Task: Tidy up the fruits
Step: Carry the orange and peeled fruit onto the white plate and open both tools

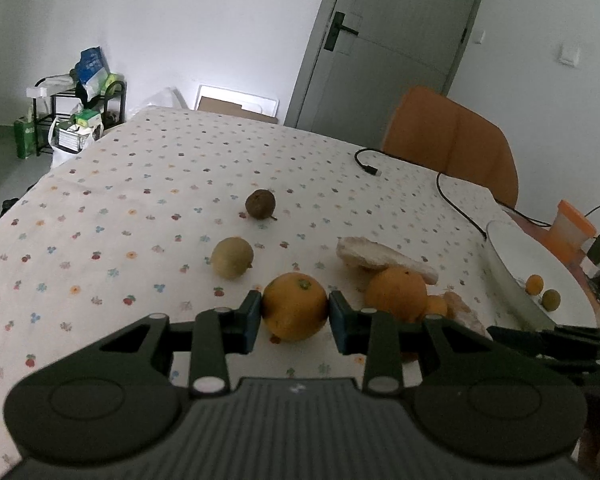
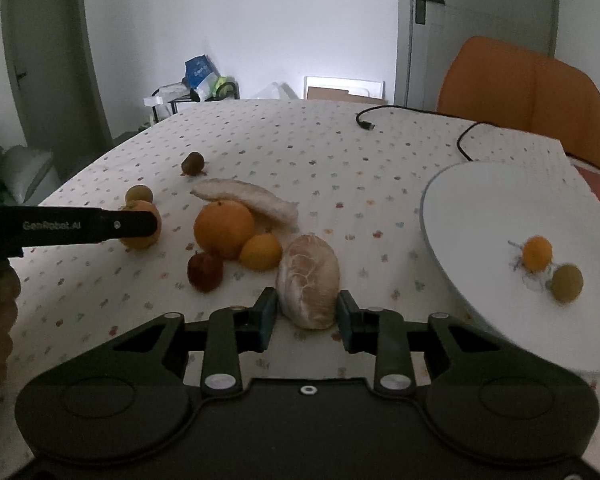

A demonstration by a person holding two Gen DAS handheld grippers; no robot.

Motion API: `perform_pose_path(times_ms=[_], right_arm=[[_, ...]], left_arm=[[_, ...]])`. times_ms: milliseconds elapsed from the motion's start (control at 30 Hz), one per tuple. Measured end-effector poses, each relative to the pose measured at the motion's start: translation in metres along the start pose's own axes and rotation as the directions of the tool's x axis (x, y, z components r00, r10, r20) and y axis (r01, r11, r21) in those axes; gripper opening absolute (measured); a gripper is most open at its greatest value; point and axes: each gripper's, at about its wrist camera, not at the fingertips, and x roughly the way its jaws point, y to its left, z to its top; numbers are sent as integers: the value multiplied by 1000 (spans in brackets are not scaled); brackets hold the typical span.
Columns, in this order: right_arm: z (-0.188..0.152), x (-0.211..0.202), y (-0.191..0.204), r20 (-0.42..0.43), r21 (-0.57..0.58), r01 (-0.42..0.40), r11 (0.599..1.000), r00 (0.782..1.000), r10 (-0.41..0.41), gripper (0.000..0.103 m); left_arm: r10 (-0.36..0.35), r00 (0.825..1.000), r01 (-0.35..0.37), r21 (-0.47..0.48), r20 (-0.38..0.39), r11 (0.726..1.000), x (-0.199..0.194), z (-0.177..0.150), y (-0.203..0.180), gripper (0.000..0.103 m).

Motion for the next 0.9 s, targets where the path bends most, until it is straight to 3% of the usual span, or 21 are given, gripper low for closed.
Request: perform_pose_path(times_ms=[367,533,667,900], right_arm=[[9,15,2,14,-8,14,1000,1000,-13,39],[12,14,1,12,-5,1,1000,1000,-1,33],[14,3,-9,26,53,-47,997,999,46,33],[13,-18,-13,71,63,-50,997,996,46,33]], left_arm=[[1,1000,-1,5,4,1000,-1,-1,-2,35],[-9,1000,9,16,-4,1000,-5,-2,-9,35],[-17,1000,17,30,12,999,-13,-3,-16,35],[-23,999,21,56,35,998,-24,-1,-30,35]])
